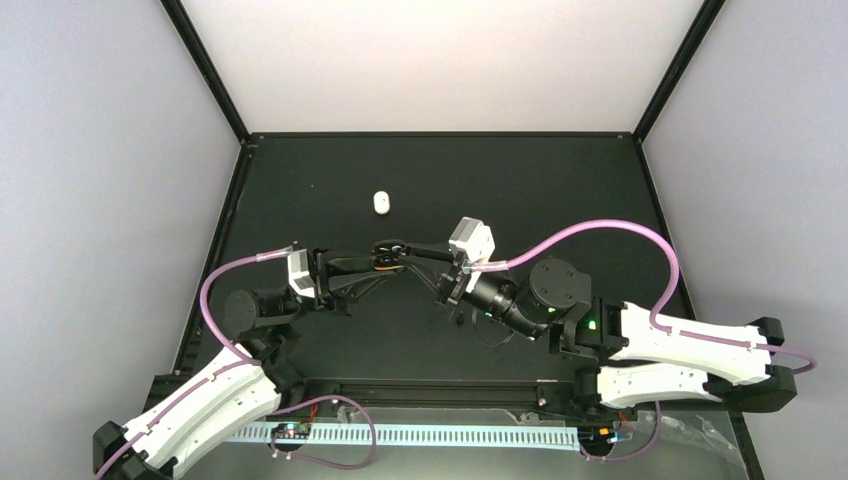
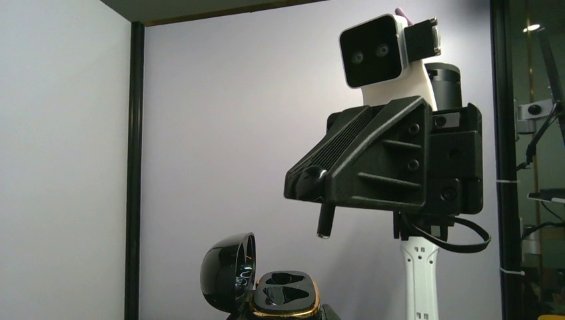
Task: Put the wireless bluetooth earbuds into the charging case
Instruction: Place the earbud in the charging case.
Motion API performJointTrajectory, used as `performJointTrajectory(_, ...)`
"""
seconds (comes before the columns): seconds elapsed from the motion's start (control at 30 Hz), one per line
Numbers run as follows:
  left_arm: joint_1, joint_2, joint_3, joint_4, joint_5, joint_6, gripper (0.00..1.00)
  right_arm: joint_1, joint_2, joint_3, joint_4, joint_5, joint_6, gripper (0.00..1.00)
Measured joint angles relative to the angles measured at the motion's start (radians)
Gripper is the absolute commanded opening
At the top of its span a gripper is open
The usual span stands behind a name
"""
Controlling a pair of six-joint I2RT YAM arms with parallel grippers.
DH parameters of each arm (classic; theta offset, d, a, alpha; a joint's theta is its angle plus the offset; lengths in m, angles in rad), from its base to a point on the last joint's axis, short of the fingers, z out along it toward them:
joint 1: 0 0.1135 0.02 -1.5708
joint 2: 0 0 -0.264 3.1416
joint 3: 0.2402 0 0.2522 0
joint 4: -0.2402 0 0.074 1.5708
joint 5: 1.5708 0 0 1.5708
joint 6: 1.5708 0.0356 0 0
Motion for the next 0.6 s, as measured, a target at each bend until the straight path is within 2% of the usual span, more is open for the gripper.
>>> performJointTrajectory(0.6,0.0,0.0,0.0,0.027,0.007,-0.025,0.02,0.0,0.031,0.0,0.021,0.055,-0.004,0.01)
